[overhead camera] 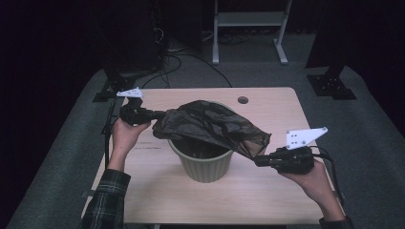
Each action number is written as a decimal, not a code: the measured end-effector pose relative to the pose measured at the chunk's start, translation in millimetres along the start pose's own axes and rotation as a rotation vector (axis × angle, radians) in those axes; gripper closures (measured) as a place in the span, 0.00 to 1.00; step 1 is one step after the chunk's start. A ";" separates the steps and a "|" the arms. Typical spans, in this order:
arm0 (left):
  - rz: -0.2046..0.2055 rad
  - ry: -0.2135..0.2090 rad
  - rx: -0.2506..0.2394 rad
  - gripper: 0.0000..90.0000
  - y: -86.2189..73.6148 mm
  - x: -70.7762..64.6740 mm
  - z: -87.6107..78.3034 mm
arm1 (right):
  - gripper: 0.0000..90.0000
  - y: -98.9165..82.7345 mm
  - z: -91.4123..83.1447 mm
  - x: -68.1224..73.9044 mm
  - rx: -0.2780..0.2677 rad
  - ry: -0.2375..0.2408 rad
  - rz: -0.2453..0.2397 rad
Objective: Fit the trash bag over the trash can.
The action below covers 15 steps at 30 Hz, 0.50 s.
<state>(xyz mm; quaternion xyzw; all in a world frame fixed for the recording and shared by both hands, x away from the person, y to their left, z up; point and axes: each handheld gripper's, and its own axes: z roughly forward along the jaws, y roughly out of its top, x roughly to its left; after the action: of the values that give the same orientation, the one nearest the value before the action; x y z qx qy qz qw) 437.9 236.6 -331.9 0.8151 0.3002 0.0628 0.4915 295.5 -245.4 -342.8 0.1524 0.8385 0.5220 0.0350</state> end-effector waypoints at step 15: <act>0.039 -0.006 -0.024 1.00 12.3 -6.9 -2.7 | 0.64 93.6 -15.0 -11.7 -0.129 -0.204 -0.162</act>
<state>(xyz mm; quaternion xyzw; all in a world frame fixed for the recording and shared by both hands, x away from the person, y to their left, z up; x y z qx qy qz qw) 436.5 230.7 -318.9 0.8150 0.2821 0.0733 0.5007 323.8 -223.5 -254.2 0.1339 0.8048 0.5521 0.1715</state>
